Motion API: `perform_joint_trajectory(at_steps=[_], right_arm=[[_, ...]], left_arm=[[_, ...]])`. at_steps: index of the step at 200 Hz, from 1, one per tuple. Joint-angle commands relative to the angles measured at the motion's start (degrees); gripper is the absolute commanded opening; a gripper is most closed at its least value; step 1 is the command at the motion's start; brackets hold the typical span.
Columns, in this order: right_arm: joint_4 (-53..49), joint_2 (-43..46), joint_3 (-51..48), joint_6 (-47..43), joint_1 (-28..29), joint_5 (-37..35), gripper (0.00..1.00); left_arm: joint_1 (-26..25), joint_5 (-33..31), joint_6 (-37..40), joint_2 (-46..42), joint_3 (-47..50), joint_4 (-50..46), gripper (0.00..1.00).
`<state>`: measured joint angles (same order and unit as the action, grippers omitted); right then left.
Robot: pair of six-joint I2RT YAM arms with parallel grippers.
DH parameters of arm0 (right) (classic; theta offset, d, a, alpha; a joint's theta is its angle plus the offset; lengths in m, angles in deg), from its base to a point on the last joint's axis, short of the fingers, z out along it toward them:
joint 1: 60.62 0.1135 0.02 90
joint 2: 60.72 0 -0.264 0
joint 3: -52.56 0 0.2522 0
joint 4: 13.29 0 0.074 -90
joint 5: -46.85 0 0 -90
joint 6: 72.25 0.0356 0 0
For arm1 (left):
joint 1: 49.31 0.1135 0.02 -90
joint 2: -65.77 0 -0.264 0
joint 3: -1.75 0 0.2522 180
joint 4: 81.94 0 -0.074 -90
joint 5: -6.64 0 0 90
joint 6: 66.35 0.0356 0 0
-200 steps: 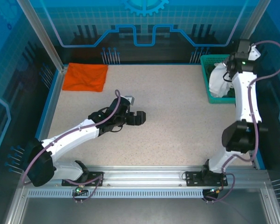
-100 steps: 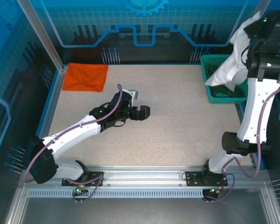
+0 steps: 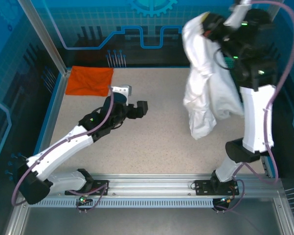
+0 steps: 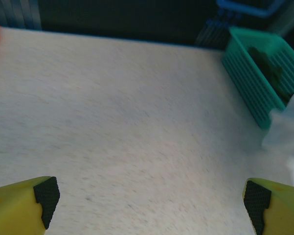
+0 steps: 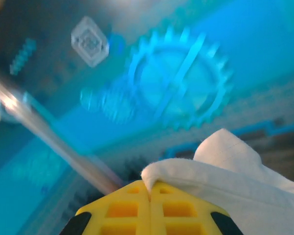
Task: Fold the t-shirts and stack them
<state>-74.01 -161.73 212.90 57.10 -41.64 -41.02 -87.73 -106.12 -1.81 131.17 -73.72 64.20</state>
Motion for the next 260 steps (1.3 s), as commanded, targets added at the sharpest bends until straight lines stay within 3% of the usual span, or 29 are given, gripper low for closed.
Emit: perform_joint_trajectory(at_steps=[1, 7, 11, 12, 29, 36, 46, 68, 97, 126, 152, 192, 260], right_arm=[[-9.08, -8.64, -0.95, -2.55, 4.51, 2.94, 0.05], [-10.42, -11.34, -0.95, -3.3, 5.55, 3.33, 0.14], [-11.44, -13.19, -0.84, -3.8, 6.07, 3.85, 0.26], [-11.85, -14.22, -0.68, -4.01, 6.33, 4.09, 0.34], [-19.08, -22.47, 3.95, -4.46, 7.54, 2.99, 0.77], [-23.32, -25.48, 7.11, -4.53, 7.6, 1.14, 0.86], [-29.05, -28.3, 10.79, -4.43, 7.31, -2.68, 0.9], [-31.16, -24.29, 4.32, -5.05, 5.14, -2.84, 0.91], [-17.05, -6.05, -26.34, -4.93, 1.75, -3.28, 0.91], [-10.44, 6.11, -53.16, -1.28, -4.81, -2.6, 0.87], [-10.31, 9.72, -68.44, -2.88, -8.62, -2.52, 0.81], [-4.29, 14.97, -83.2, -2.64, -9.71, -3.7, 0.76], [2.1, 14.08, -88.17, 0.26, -10.82, -8.58, 0.67]], left_arm=[[1.28, -14.49, -4.06, -3.2, -0.98, -9.78, 0.99], [1.71, -15.87, -5.72, -3.78, -0.5, -11.57, 0.99], [1.91, -16.41, -6.68, -4.22, 0.0, -12.55, 0.99], [2.01, -16.46, -6.96, -4.4, 0.18, -12.79, 0.99], [3.69, -15.83, -12.08, -6.55, 2.85, -16.45, 0.99], [4.29, -14.7, -13.91, -7.6, 4.16, -17.37, 0.99], [5.11, -12.64, -15.84, -9.0, 5.95, -18.2, 0.99], [8.56, -1.73, -16.39, -10.49, 9.91, -16.59, 0.99], [15.53, 17.61, -17.2, -7.23, 13.4, -12.78, 0.99], [18.0, 30.38, -18.41, 2.01, 12.21, -7.56, 0.99], [18.42, 38.6, -20.59, 13.97, 7.26, -3.84, 0.94], [18.33, 40.57, -24.85, 27.03, -3.03, -3.37, 0.93], [17.69, 41.13, -29.01, 40.39, -16.24, -6.09, 0.84]])
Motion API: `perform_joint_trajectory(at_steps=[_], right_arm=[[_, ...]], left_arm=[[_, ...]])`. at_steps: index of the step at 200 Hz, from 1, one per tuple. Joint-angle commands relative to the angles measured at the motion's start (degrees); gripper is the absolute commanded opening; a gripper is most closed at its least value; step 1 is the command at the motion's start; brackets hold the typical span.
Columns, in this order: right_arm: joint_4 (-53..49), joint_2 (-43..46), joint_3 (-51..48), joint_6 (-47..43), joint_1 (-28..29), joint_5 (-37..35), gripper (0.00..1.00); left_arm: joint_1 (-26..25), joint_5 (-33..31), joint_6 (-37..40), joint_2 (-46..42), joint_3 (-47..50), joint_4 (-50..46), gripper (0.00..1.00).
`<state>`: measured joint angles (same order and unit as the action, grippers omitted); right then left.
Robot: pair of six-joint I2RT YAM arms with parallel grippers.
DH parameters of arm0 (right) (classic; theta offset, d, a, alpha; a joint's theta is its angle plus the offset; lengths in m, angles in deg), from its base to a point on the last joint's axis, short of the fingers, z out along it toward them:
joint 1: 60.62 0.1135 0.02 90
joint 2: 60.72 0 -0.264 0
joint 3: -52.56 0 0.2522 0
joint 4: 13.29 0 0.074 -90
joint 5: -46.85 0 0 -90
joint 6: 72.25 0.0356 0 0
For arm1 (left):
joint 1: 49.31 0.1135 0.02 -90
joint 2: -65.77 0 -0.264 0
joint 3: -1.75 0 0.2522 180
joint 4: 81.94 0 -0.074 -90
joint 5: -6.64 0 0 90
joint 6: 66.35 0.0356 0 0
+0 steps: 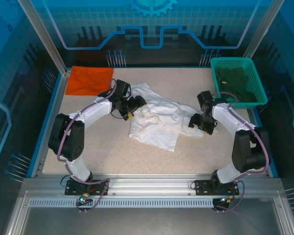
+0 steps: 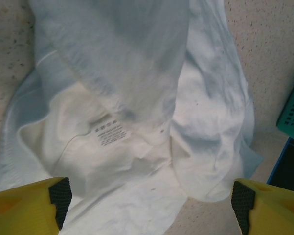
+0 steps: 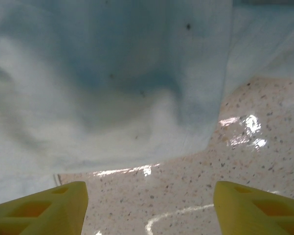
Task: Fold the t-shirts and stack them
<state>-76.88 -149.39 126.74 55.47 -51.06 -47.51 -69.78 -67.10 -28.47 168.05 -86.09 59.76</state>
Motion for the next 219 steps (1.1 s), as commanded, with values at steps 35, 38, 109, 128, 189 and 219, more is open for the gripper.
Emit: perform_joint_trajectory(at_steps=[35, 38, 109, 128, 189, 219], right_arm=[[9.05, -2.51, -2.24, 0.35, -1.65, 0.48, 0.64], [9.37, -3.16, -2.32, 0.34, -1.65, 0.64, 0.64], [10.93, -10.39, -1.24, -1.3, -1.67, 5.87, 0.34], [10.2, -10.21, 0.18, -2.05, -1.52, 6.2, 0.23], [5.78, -2.48, 5.74, -1.9, 0.4, 4.89, 0.02], [6.31, 4.89, 9.38, -0.19, 0.42, 3.83, 0.0]], left_arm=[[-0.67, 0.6, -1.93, 7.57, -8.49, -3.82, 0.77], [-0.77, 0.43, -1.9, 7.89, -8.71, -3.88, 0.76], [-2.77, -4.2, -0.55, 13.26, -12.46, -5.3, 0.64], [-2.91, -4.17, -0.32, 14.37, -12.99, -5.51, 0.54], [-2.22, -7.06, 2.93, 10.67, -15.88, -7.81, 0.0], [-0.25, -10.94, 4.28, 0.95, -12.51, -4.68, 0.0]])
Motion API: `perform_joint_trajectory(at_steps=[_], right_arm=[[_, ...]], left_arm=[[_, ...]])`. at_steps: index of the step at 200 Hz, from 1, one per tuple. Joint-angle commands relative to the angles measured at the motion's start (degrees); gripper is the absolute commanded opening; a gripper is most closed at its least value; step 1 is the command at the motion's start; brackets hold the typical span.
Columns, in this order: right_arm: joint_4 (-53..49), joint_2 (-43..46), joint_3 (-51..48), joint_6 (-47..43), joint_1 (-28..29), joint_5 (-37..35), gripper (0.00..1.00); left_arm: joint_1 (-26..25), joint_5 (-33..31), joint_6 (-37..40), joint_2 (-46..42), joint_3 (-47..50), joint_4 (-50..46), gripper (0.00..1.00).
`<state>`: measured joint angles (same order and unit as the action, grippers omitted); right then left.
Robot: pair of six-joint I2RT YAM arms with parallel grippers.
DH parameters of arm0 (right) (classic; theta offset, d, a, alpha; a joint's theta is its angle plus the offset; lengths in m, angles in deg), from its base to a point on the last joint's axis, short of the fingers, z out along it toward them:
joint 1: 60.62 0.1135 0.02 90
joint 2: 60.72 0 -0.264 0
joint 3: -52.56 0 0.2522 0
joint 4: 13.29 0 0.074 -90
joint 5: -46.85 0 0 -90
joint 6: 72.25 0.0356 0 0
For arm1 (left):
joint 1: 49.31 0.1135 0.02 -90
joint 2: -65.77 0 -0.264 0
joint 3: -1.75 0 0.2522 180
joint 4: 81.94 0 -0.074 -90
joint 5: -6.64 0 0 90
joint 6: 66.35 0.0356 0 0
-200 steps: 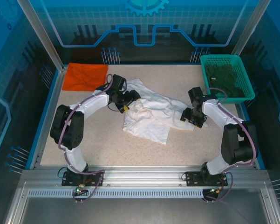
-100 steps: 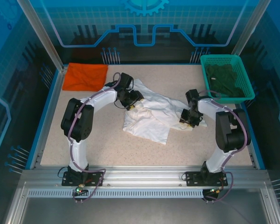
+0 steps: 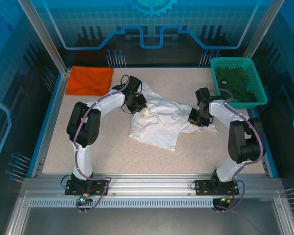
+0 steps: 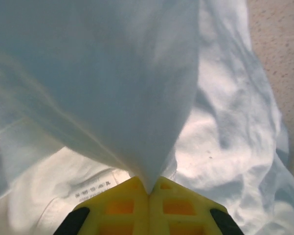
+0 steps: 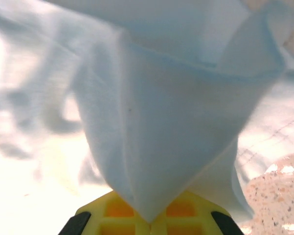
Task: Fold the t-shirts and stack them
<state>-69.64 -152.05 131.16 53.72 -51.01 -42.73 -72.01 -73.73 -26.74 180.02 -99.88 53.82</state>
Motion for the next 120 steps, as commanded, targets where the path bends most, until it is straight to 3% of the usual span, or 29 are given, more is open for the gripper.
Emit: perform_joint_trajectory(at_steps=[1, 62, 120], right_arm=[[-0.92, 7.74, 5.13, 1.65, 0.35, -1.04, 0.0], [1.57, 16.21, 16.17, 3.98, -2.54, -2.81, 0.0], [0.88, 17.93, 23.55, 3.76, -3.7, -6.15, 0.0]], left_arm=[[2.1, -4.38, 2.57, -11.4, 1.47, 1.41, 0.0], [8.73, -4.09, 5.95, -34.49, 13.67, 18.66, 0.0], [16.46, 2.31, 7.61, -45.91, 17.67, 21.21, 0.0]])
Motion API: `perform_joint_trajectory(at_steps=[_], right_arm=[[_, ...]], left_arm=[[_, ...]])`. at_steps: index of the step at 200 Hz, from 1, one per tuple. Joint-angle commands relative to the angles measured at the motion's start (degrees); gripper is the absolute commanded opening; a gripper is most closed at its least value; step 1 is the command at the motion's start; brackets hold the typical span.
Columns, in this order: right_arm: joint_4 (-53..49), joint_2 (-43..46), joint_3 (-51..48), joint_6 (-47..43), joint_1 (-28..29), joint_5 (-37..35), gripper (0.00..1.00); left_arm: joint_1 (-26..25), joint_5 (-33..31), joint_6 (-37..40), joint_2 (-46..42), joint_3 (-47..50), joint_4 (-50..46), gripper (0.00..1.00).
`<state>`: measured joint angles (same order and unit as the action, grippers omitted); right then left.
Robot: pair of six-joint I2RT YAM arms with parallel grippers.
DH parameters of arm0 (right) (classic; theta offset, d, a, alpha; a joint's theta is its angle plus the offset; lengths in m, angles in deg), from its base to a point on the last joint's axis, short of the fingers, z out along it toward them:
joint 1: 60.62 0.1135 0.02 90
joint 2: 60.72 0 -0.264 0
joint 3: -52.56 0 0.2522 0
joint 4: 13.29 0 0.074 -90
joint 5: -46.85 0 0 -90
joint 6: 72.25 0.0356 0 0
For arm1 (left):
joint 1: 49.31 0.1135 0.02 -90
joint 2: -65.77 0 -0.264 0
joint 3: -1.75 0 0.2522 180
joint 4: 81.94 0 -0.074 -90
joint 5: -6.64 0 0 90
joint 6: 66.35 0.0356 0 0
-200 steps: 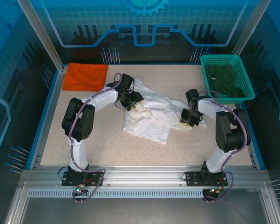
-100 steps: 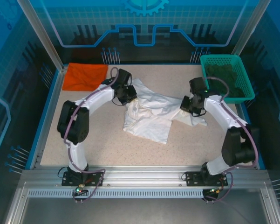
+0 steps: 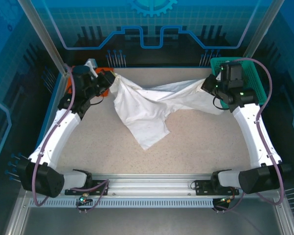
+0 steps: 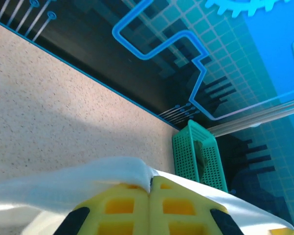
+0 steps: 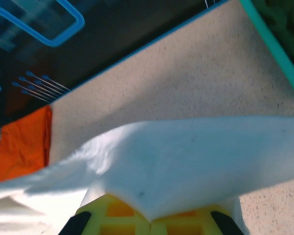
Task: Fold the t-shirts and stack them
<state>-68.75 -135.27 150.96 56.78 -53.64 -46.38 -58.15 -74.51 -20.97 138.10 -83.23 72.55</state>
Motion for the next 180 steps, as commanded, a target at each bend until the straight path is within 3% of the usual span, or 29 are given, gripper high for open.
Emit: perform_joint_trajectory(at_steps=[1, 93, 136, 180], right_arm=[[-0.04, 1.19, 3.85, 0.7, -1.09, -2.58, 0.0], [1.29, 11.14, 6.84, -0.53, -0.7, -4.45, 0.0], [1.53, 15.0, 8.03, 0.3, -0.04, -5.08, 0.0], [3.11, 15.45, 9.12, 1.84, 1.02, -6.39, 0.0]], left_arm=[[2.65, 3.19, 1.83, -4.15, 1.05, 2.5, 0.0], [3.22, 4.63, 0.71, -14.07, -2.39, 8.63, 0.0], [3.14, 7.57, 0.41, -15.28, -6.05, 13.39, 0.0], [3.17, 6.46, 1.29, -14.91, -10.58, 13.01, 0.01]])
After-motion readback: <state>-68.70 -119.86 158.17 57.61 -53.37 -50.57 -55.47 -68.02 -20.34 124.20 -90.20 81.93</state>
